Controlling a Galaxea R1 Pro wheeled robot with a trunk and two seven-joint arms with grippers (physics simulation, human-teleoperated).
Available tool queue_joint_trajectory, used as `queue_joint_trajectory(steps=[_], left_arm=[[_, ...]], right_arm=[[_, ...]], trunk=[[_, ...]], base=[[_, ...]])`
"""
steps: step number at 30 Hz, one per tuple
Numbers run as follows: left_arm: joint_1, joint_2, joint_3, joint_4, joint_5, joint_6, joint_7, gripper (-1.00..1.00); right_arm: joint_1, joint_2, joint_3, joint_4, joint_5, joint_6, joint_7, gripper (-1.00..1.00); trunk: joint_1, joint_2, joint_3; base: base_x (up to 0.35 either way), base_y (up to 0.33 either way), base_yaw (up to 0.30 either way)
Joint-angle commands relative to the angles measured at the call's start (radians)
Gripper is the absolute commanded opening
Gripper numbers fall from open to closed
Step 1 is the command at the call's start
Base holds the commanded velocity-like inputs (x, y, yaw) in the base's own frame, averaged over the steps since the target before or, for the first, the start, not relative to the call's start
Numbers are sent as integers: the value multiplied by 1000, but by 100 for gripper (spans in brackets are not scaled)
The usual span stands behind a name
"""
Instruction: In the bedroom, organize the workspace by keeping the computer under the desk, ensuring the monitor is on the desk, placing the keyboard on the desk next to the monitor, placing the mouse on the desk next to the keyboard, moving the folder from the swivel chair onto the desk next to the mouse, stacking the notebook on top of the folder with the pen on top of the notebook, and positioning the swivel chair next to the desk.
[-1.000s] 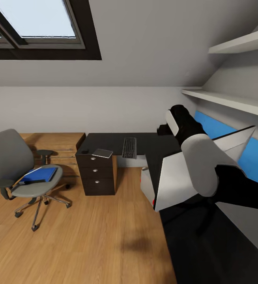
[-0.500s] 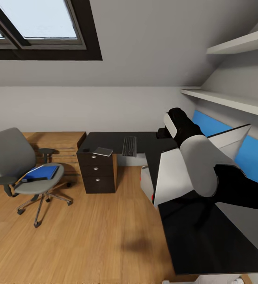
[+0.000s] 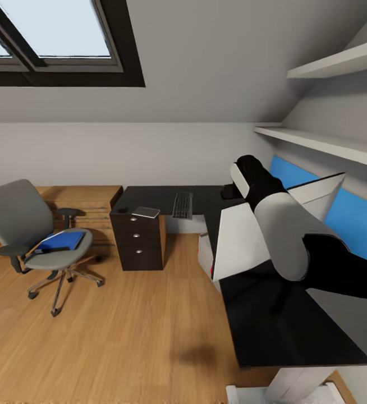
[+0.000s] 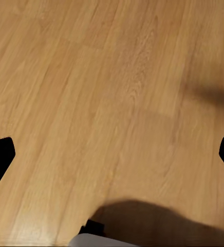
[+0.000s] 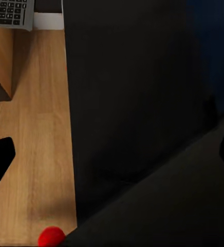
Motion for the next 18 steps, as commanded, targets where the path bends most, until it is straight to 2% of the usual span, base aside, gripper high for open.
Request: queue_joint_trajectory(steps=[1,9,18], left_arm=[[0,1,-5,-1,11,-5,7,100],[0,3,-5,-2,11,-5,7,100],[0,3,-3,-2,11,-5,7,100]], right_arm=[[-1,2,-7,7,7,3,0,100],[-1,3,-5,19,7,2,0,100],[-1,3,-3,21,7,2,0,100]], trunk=[[0,-1,-1],[0,-1,-1],[0,-1,-1]], base=[[-240,-4,0],[-110,-1,0],[-17,0,0]])
